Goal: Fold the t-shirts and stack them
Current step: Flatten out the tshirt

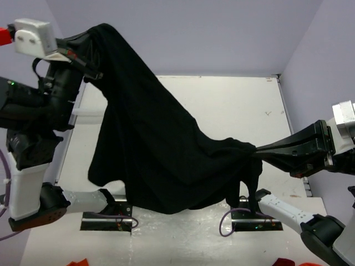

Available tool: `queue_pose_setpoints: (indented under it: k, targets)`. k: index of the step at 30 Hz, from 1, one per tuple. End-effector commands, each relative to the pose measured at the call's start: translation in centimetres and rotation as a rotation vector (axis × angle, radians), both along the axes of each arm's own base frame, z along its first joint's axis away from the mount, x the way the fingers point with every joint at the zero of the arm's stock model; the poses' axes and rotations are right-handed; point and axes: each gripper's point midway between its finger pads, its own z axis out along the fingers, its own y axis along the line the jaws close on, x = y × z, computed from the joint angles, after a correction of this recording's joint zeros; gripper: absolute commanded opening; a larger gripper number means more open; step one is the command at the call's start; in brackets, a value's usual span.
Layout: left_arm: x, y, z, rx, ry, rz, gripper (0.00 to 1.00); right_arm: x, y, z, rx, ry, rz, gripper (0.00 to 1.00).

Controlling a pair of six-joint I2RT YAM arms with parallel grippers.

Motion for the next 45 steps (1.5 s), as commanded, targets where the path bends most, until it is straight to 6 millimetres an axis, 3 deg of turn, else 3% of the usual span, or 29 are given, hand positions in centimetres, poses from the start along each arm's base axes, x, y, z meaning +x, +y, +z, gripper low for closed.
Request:
queue_pose_setpoints:
  k: [1, 5, 8, 9, 10, 11, 12, 13, 14, 16, 17, 18, 19, 20, 21, 22, 23, 24, 25, 28, 29, 31, 34, 35, 36, 39, 42, 43, 45]
  targets:
    - [0.8, -0.5, 3.2, -0.007, -0.098, 0.044, 0.00, 1.2, 1.0, 0.6, -0.001, -0.015, 0.036, 0.00]
    - [5.4, -4.0, 2.0, 0.077, -0.072, 0.127, 0.00, 1.9, 1.0, 0.4, -0.009, -0.009, 0.007, 0.00]
    - [10.1, -6.8, -0.8, 0.104, -0.006, 0.092, 0.00, 4.7, 0.5, -0.5, -0.014, 0.017, -0.145, 0.00]
    - [11.3, -8.1, -1.6, 0.120, 0.001, 0.040, 0.00, 7.2, 0.0, -1.3, -0.018, 0.049, -0.269, 0.00]
    - [13.4, -7.7, -2.7, 0.116, 0.024, 0.055, 0.00, 8.3, -0.6, -1.7, -0.020, 0.062, -0.337, 0.00]
    - [16.0, -9.3, -5.8, 0.132, 0.089, 0.032, 0.00, 9.6, -1.1, -2.2, -0.023, 0.076, -0.407, 0.00]
    - [17.1, -10.3, -7.1, 0.145, 0.103, -0.002, 0.00, 12.0, -1.9, -3.4, -0.037, 0.107, -0.527, 0.00]
    - [19.8, -11.0, -9.2, 0.149, 0.130, -0.013, 0.00, 14.3, -3.1, -4.4, -0.052, 0.136, -0.653, 0.00]
    - [21.1, -11.9, -10.8, 0.160, 0.160, -0.017, 0.00, 14.6, -3.0, -4.5, -0.058, 0.141, -0.654, 0.00]
    - [24.0, -12.8, -13.0, 0.183, 0.195, -0.039, 0.00, 17.8, -4.8, -6.4, -0.093, 0.184, -0.832, 0.00]
    - [27.0, -14.3, -15.5, 0.196, 0.235, -0.053, 0.00, 18.9, -5.4, -7.1, -0.098, 0.205, -0.900, 0.00]
    - [28.4, -15.3, -16.7, 0.198, 0.255, -0.090, 0.00, 20.2, -5.9, -8.6, -0.131, 0.234, -0.957, 0.00]
    - [32.3, -16.2, -21.7, 0.232, 0.335, -0.091, 0.00, 21.8, -8.1, -9.0, -0.125, 0.241, -1.115, 0.00]
    - [33.6, -16.5, -21.4, 0.210, 0.319, -0.106, 0.00, 22.8, -9.0, -9.8, -0.123, 0.273, -1.195, 0.00]
    - [34.9, -17.2, -23.0, 0.214, 0.337, -0.130, 0.00, 24.1, -9.7, -11.4, -0.156, 0.301, -1.273, 0.00]
    - [37.6, -17.9, -26.5, 0.223, 0.365, -0.146, 0.00, 25.2, -12.6, -11.9, -0.147, 0.304, -1.472, 0.00]
    - [38.8, -18.2, -28.4, 0.221, 0.384, -0.157, 0.00, 25.9, -13.2, -12.7, -0.146, 0.322, -1.530, 0.00]
    - [39.6, -18.7, -29.9, 0.223, 0.390, -0.192, 0.00, 27.3, -13.3, -14.9, -0.205, 0.333, -1.577, 0.00]
    - [41.6, -18.6, -33.2, 0.213, 0.411, -0.200, 0.00, 28.2, -13.9, -14.9, -0.168, 0.327, -1.638, 0.00]
    - [44.0, -18.4, -36.7, 0.178, 0.409, -0.238, 0.00, 30.9, -15.6, -18.5, -0.195, 0.364, -1.774, 0.00]
    - [45.0, -18.3, -39.7, 0.181, 0.442, -0.239, 0.00, 31.5, -16.2, -19.3, -0.197, 0.375, -1.817, 0.00]
    - [46.7, -17.2, -43.2, 0.178, 0.464, -0.236, 0.00, 33.4, -16.9, -22.0, -0.263, 0.412, -1.860, 0.00]
    - [48.3, -15.3, -45.9, 0.135, 0.491, -0.234, 0.00, 35.4, -17.3, -24.5, -0.334, 0.439, -1.868, 0.00]
    - [48.8, -14.7, -47.8, 0.126, 0.517, -0.228, 0.05, 36.4, -17.2, -26.1, -0.380, 0.461, -1.871, 0.00]
    - [49.0, -14.3, -48.2, 0.122, 0.523, -0.224, 0.15, 37.0, -17.2, -27.1, -0.402, 0.477, -1.860, 0.00]
    - [49.1, -12.9, -49.1, 0.106, 0.551, -0.226, 0.09, 38.9, -17.9, -29.7, -0.441, 0.519, -1.882, 0.00]
    - [48.7, -12.1, -49.0, 0.118, 0.589, -0.197, 0.59, 40.4, -18.2, -30.8, -0.467, 0.546, -1.886, 0.00]
    - [48.4, -11.9, -47.6, 0.113, 0.583, -0.188, 0.98, 40.8, -18.3, -31.0, -0.469, 0.549, -1.889, 0.00]
    - [47.6, -11.4, -46.4, 0.107, 0.607, -0.170, 1.00, 41.7, -19.0, -31.1, -0.469, 0.562, -1.897, 0.00]
